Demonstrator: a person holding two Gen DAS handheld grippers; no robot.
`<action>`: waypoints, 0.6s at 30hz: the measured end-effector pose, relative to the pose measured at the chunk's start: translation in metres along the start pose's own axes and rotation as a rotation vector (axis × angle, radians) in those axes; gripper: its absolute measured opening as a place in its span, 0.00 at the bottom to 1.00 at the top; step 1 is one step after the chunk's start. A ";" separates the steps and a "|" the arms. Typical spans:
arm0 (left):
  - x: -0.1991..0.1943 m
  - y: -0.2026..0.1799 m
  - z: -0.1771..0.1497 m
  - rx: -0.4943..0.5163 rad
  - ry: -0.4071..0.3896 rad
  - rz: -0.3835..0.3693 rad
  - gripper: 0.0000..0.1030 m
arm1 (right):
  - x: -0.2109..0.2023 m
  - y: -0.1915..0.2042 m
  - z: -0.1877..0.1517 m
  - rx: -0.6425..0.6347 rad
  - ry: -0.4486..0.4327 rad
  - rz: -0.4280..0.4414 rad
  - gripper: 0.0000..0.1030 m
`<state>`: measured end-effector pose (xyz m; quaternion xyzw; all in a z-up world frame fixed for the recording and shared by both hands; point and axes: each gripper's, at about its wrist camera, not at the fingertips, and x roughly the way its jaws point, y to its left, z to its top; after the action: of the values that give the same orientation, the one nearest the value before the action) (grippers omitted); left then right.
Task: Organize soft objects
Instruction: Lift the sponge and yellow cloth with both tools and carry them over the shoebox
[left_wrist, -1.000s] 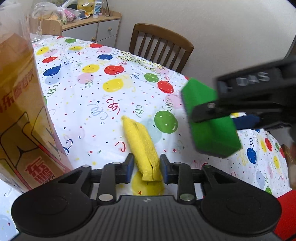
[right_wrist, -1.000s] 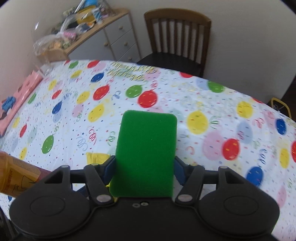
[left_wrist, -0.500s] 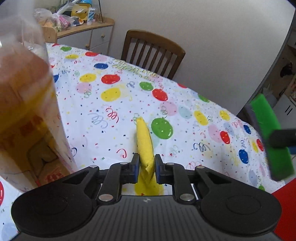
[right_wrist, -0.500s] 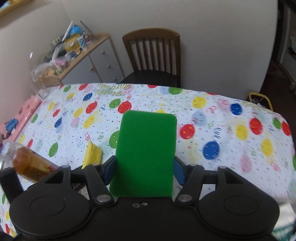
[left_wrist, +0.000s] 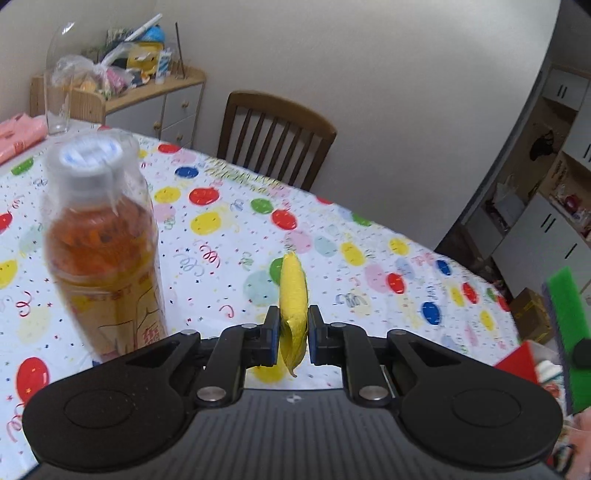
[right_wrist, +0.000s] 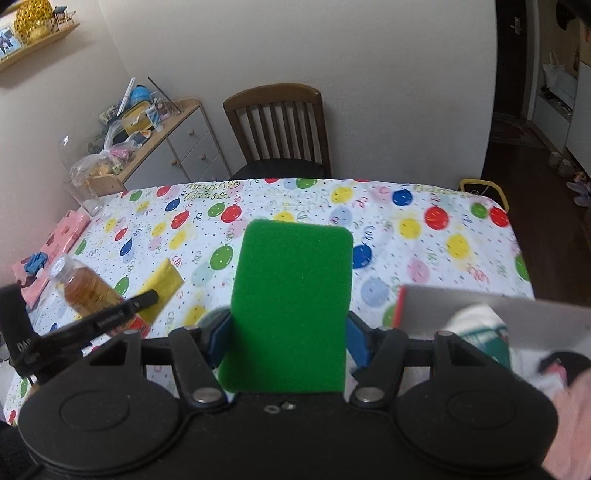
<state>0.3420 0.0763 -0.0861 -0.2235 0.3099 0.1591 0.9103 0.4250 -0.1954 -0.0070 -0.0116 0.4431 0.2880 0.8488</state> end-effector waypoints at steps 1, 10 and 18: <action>-0.008 -0.003 0.000 0.001 -0.003 -0.009 0.14 | -0.006 -0.002 -0.004 0.001 -0.004 -0.006 0.60; -0.075 -0.044 -0.005 0.056 -0.038 -0.086 0.14 | -0.059 -0.028 -0.036 0.028 -0.038 -0.013 0.60; -0.106 -0.094 -0.021 0.103 -0.042 -0.137 0.14 | -0.096 -0.060 -0.061 0.034 -0.056 -0.036 0.60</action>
<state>0.2918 -0.0302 -0.0049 -0.1935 0.2826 0.0851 0.9357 0.3669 -0.3084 0.0144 0.0027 0.4238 0.2653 0.8660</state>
